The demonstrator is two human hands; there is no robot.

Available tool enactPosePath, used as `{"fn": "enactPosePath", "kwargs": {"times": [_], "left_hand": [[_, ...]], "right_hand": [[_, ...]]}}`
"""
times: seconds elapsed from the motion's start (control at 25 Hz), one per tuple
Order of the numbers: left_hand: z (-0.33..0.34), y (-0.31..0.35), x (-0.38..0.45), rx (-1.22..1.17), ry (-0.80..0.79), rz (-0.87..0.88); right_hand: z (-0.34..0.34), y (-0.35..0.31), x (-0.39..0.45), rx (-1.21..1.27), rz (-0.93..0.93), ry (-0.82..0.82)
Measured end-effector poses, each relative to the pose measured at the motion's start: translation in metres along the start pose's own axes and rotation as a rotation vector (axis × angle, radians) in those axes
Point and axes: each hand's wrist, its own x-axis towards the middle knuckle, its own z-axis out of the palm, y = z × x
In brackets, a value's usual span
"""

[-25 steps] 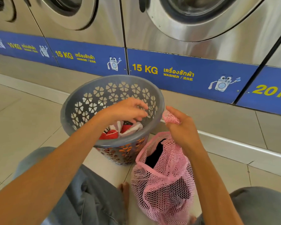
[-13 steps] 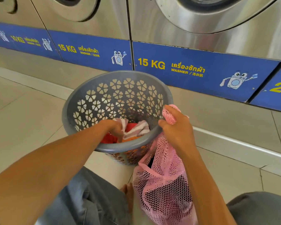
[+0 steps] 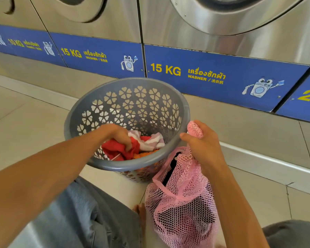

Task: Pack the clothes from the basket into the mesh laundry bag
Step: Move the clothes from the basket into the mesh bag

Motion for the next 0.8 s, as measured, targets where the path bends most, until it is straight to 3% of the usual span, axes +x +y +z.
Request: {"fn": "enactPosePath", "kwargs": {"times": [0.32, 0.4, 0.64, 0.8], "left_hand": [[-0.046, -0.001, -0.099, -0.747, 0.318, 0.398], [-0.044, 0.009, -0.121, -1.014, 0.279, 0.525], [-0.051, 0.054, -0.186, -1.458, 0.174, 0.97], [-0.039, 0.09, -0.21, -1.578, 0.148, 1.242]], "right_hand": [[-0.019, -0.007, -0.02, 0.028, 0.008, 0.039], [-0.027, -0.008, -0.027, 0.031, 0.001, 0.051], [-0.046, -0.004, -0.039, 0.01, -0.051, 0.044], [-0.047, -0.005, -0.041, 0.02, -0.075, 0.056]]}}
